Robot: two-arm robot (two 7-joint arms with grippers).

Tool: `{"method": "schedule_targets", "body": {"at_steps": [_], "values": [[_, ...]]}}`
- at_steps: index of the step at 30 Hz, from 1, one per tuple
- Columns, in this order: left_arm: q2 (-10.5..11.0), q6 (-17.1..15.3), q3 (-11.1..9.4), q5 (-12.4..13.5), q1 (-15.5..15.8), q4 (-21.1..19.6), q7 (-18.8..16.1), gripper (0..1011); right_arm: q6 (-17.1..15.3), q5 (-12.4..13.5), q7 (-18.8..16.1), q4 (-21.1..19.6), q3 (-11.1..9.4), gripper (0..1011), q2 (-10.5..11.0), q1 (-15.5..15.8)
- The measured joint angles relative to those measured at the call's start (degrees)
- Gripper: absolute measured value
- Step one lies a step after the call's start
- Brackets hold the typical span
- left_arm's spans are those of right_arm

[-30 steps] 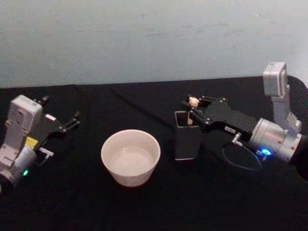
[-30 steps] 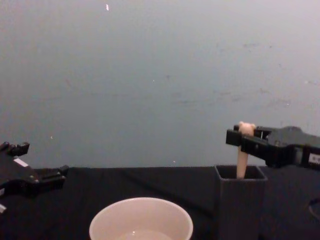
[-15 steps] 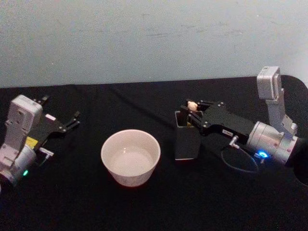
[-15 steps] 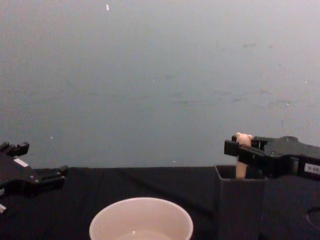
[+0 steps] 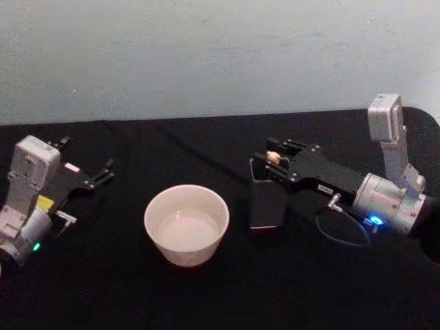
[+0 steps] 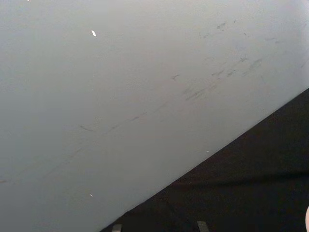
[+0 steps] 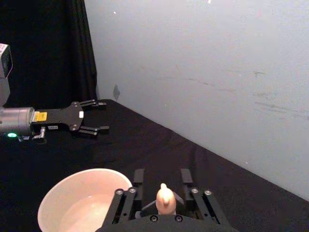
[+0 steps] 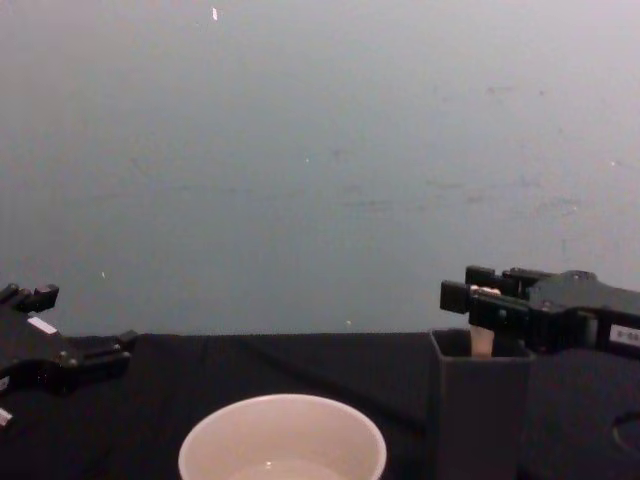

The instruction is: Pick up the stirring spoon with one hand, stir inside the cup, then place it back in its original position.

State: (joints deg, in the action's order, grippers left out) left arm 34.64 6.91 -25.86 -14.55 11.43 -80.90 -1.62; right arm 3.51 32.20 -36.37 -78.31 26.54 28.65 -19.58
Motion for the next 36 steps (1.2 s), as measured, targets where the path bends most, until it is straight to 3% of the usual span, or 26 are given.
{"method": "schedule_targets", "body": {"at_steps": [19,29,33,36], "values": [[0.00,0.00,0.00,0.00,0.00,0.00,0.00,1001,0.11,0.10,-0.10,-0.04,-0.04,1002,0.01,0.00],[0.00,0.00,0.00,0.00,0.00,0.00,0.00,1001,4.22,0.64,0.51,-2.45,-3.09,1002,-0.58,-0.61],[0.00,0.00,0.00,0.00,0.00,0.00,0.00,1001,5.45,-0.54,5.98,-4.00,-5.94,1002,-1.57,-0.06],[0.00,0.00,0.00,0.00,0.00,0.00,0.00,1001,4.89,-3.41,11.69,-3.82,-7.12,1000,-2.48,0.44]]}}
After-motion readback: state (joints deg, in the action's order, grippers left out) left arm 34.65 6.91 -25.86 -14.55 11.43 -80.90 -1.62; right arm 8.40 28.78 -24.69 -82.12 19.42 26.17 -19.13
